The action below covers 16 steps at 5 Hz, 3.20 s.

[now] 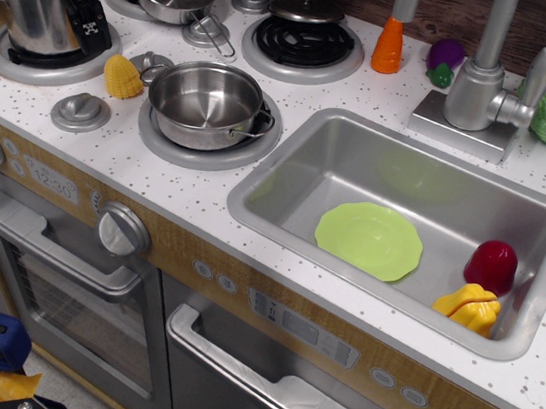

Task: Put corn in pan which is on stove

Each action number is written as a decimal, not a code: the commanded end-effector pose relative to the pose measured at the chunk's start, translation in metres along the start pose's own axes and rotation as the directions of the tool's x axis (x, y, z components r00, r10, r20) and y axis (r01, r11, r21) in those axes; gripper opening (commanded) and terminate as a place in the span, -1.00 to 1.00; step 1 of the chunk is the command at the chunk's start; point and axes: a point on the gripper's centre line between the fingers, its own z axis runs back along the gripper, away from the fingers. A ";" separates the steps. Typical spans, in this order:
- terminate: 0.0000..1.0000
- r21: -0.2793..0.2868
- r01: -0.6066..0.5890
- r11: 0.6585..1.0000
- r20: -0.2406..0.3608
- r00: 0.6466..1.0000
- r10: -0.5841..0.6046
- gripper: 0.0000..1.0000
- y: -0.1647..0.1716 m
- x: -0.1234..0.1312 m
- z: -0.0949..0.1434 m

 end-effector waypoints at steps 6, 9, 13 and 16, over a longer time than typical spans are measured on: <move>-1.00 -0.044 0.058 0.997 0.122 0.991 -0.052 1.00 0.017 0.002 -0.030; -1.00 0.003 0.015 1.000 0.119 0.993 -0.015 -1.00 0.002 0.008 -0.034; -1.00 0.078 0.008 0.997 -0.017 1.000 -0.007 -1.00 -0.007 0.017 0.020; -1.00 0.155 -0.015 0.988 -0.083 0.996 0.028 1.00 -0.023 0.058 0.052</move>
